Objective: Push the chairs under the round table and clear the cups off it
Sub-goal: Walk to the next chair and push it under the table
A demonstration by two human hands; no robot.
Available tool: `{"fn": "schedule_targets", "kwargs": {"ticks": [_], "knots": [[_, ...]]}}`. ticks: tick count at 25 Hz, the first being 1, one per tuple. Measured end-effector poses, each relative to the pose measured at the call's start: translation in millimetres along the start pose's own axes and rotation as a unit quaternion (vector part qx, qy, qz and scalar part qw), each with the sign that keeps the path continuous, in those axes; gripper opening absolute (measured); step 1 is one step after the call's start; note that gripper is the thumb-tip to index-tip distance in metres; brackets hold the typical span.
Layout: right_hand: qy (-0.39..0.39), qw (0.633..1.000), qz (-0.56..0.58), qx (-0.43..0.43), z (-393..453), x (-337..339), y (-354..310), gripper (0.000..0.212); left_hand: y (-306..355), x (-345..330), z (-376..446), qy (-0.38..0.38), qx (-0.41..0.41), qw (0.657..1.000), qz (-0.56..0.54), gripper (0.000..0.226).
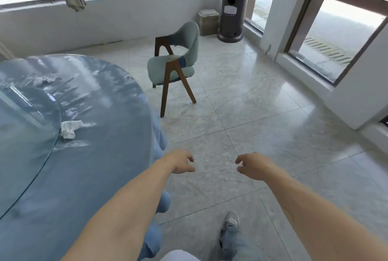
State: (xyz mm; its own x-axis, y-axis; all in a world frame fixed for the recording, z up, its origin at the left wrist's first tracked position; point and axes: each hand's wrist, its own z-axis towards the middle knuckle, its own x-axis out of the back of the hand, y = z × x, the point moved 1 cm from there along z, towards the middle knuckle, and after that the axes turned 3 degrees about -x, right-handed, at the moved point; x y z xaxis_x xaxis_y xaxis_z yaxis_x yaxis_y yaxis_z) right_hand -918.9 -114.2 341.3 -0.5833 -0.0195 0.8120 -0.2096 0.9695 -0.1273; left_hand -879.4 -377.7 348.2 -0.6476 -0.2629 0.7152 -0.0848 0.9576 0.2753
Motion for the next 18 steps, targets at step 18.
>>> {"fn": "schedule_targets", "kwargs": {"ticks": [18], "knots": [[-0.002,0.999,-0.022,0.024,266,217,83,0.036,31,205,254,0.006,0.031,0.998,-0.06,0.052]]}}
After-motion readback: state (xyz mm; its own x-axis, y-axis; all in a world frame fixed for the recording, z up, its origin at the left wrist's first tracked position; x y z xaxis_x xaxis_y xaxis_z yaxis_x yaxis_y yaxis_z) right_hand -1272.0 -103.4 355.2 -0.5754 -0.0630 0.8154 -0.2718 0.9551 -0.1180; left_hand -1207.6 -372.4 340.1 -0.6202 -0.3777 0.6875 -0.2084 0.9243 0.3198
